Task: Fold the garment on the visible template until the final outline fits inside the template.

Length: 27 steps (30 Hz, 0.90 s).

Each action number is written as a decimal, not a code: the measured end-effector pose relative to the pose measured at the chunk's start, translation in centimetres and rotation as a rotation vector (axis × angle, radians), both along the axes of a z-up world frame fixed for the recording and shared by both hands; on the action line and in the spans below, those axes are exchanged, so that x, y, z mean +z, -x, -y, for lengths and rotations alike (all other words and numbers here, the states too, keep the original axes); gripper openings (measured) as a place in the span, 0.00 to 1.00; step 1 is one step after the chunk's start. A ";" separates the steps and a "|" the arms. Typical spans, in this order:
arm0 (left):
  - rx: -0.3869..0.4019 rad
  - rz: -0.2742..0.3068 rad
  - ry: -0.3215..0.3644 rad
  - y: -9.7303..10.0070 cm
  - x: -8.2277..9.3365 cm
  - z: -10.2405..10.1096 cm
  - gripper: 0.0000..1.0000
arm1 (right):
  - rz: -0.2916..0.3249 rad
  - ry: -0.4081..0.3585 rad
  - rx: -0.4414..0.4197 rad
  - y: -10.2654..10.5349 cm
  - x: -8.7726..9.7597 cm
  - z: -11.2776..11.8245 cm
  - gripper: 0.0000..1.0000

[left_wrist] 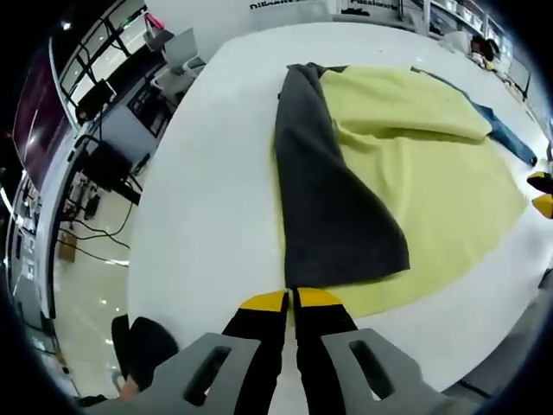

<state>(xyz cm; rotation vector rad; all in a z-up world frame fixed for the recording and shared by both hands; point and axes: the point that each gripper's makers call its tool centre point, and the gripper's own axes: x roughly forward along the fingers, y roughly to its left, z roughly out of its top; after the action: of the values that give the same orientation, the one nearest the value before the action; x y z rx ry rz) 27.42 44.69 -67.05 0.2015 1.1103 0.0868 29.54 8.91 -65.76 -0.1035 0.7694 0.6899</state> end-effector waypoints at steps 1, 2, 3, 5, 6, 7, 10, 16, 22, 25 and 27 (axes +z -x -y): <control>0.001 0.001 0.000 0.0 0.0 0.0 0.06 | -0.007 0.001 -0.004 0.1 -0.2 -0.2 0.26; 0.001 0.001 0.000 0.0 0.0 0.0 0.06 | -0.011 0.006 -0.004 0.1 -0.5 -0.4 0.25; 0.001 0.002 0.000 0.0 0.0 0.0 0.06 | -0.013 0.009 -0.005 0.1 -0.6 -0.4 0.24; -0.002 0.003 -0.004 0.0 0.0 0.0 0.06 | -0.042 0.033 -0.061 0.0 -1.3 0.2 0.18; -0.003 0.003 -0.004 0.0 0.0 0.0 0.06 | -0.043 0.032 -0.056 0.0 -1.5 0.1 0.16; -0.007 0.000 -0.005 0.0 0.0 0.0 0.06 | -0.047 0.041 -0.074 -0.1 -1.7 0.2 0.16; -0.014 -0.003 -0.007 0.0 0.0 0.0 0.06 | -0.053 0.051 -0.071 0.0 -1.9 0.1 0.13; 0.000 0.004 0.019 0.1 0.0 0.1 0.06 | -0.055 0.061 -0.076 -0.3 -2.1 0.1 0.00; -0.003 0.013 0.052 0.3 0.3 0.4 0.06 | -0.065 0.041 -0.090 -0.2 -1.6 0.4 0.00; -0.008 0.034 0.067 0.3 1.2 0.5 0.06 | -0.021 0.021 -0.070 -0.1 0.3 0.0 0.00; -0.008 0.050 0.075 0.3 1.7 0.4 0.06 | 0.005 0.026 -0.046 -0.1 1.3 -0.2 0.00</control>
<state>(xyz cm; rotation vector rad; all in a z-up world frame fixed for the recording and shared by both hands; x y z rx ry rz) 27.17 44.28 -65.31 0.1359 1.0611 0.0424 29.62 9.06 -64.50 -0.1111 0.7734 0.6358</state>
